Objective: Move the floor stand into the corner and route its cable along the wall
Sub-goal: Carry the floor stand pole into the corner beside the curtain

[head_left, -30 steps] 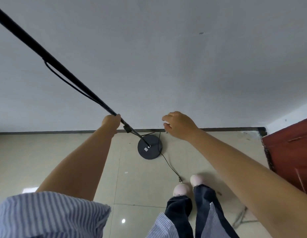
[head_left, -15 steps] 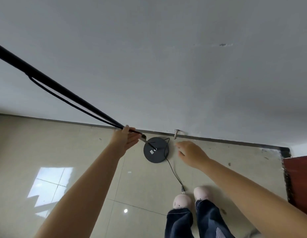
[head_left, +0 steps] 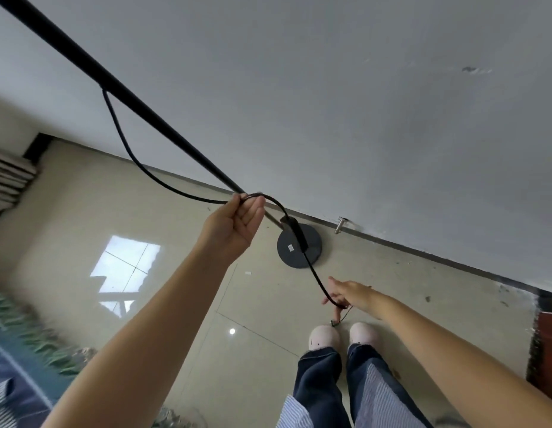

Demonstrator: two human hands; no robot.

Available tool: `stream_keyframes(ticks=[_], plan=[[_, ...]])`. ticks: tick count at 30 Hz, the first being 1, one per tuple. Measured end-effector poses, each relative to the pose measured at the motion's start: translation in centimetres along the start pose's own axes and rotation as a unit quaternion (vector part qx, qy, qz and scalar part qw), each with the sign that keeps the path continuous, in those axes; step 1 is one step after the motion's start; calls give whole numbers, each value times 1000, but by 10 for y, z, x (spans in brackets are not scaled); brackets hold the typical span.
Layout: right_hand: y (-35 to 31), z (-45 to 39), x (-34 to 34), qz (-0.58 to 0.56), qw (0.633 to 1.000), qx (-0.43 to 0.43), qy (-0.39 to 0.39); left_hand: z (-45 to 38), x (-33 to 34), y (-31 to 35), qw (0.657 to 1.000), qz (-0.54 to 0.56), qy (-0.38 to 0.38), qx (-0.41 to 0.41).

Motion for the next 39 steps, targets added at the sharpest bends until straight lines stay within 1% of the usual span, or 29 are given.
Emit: stream_keyframes(ticks=[2, 4, 5, 7, 9, 10, 11, 12, 13, 14, 15, 16, 17, 18, 19, 20, 21, 23, 26, 27, 29, 31, 33, 35, 37, 39], plan=[[-1, 11, -17, -15, 997, -10, 69, -3, -5, 4, 999, 26, 25, 27], [-7, 24, -36, -29, 989, -36, 141, -8, -14, 6, 997, 12, 69, 40], [-14, 31, -44, -27, 983, -59, 169, -10, -19, 4, 994, -25, 98, 33], [-35, 44, -57, 16, 967, -125, 221, -11, -26, -1, 980, -127, 152, -1], [-63, 57, -60, 64, 944, -199, 255, -7, -25, -4, 967, -192, 166, -36], [-77, 63, -58, 72, 934, -232, 261, -3, -22, -2, 964, -207, 164, -29], [-91, 69, -54, 72, 926, -262, 262, 1, -17, 5, 962, -219, 163, 5], [-107, 75, -50, 68, 919, -287, 261, 5, -12, 16, 954, -237, 171, 64], [-123, 80, -44, 50, 917, -307, 250, 12, -8, 31, 936, -256, 193, 143], [-140, 83, -37, 7, 920, -326, 219, 21, -4, 48, 905, -279, 227, 228], [-157, 88, -29, -63, 922, -344, 166, 33, -2, 64, 861, -299, 269, 310], [-172, 91, -22, -140, 916, -360, 105, 46, 0, 80, 810, -313, 316, 381], [-187, 92, -16, -209, 904, -369, 56, 58, 1, 95, 761, -318, 358, 437], [-200, 91, -11, -252, 892, -374, 30, 67, 1, 107, 721, -320, 389, 475], [-213, 91, -8, -266, 887, -377, 21, 74, 2, 117, 690, -327, 408, 500], [-226, 89, -5, -262, 887, -380, 22, 76, 2, 126, 668, -340, 415, 516], [-238, 87, -3, -253, 888, -382, 28, 76, 3, 135, 653, -359, 415, 523], [-260, 78, -1, -258, 883, -390, 48, 71, 4, 153, 643, -409, 390, 517], [-292, 63, 3, -268, 871, -406, 65, 61, 10, 177, 628, -477, 324, 523], [-301, 58, 5, -256, 873, -408, 70, 59, 12, 183, 625, -478, 304, 537], [-315, 46, 11, -187, 895, -397, 86, 58, 17, 197, 630, -459, 281, 560], [-327, 32, 17, -86, 920, -369, 102, 63, 18, 210, 617, -441, 292, 582], [-333, 19, 26, 12, 932, -348, 95, 71, 16, 220, 611, -421, 304, 598], [-340, 5, 39, 101, 934, -336, 64, 78, 14, 234, 595, -416, 330, 603], [-347, -7, 55, 154, 930, -334, 32, 82, 7, 245, 571, -433, 357, 599], [-359, -17, 66, 189, 921, -336, 44, 84, 1, 254, 550, -455, 378, 589]])
Point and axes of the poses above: each hand's wrist, its own z-axis away from the middle knuckle, its own x-axis out of the palm, y = z × x, the point moved 5 cm from there along -z, towards the middle knuckle, and after that the axes turned 11 degrees about -z, right-handed, at the moved point
